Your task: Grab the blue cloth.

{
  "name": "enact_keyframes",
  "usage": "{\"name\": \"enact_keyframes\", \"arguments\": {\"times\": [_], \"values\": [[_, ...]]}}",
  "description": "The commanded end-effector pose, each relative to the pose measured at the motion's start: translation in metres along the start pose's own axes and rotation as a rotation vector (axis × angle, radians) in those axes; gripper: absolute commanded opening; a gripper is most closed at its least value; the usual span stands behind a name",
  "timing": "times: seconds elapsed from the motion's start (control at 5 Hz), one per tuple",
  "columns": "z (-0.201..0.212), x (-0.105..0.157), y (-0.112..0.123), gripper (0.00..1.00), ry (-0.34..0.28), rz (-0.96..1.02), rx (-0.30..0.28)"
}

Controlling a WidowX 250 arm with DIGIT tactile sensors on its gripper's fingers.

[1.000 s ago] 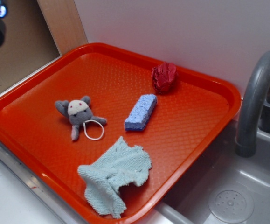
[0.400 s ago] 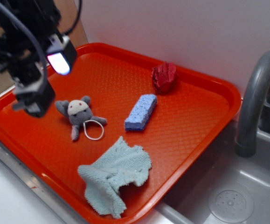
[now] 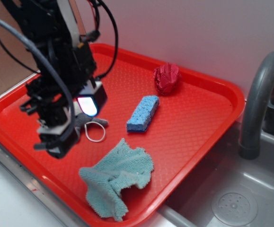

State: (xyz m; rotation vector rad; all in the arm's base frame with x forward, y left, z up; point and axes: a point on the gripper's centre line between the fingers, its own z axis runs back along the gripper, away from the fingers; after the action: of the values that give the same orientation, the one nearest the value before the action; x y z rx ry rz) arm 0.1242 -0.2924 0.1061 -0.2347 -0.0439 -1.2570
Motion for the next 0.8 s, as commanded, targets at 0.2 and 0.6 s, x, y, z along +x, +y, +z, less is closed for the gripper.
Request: {"name": "enact_keyframes", "arguments": {"times": [0.2,0.6], "values": [[-0.042,-0.008,-0.03,1.0,-0.007,-0.206,-0.158],[-0.061,-0.002,-0.036,0.0,0.069,-0.131,-0.143]]}}
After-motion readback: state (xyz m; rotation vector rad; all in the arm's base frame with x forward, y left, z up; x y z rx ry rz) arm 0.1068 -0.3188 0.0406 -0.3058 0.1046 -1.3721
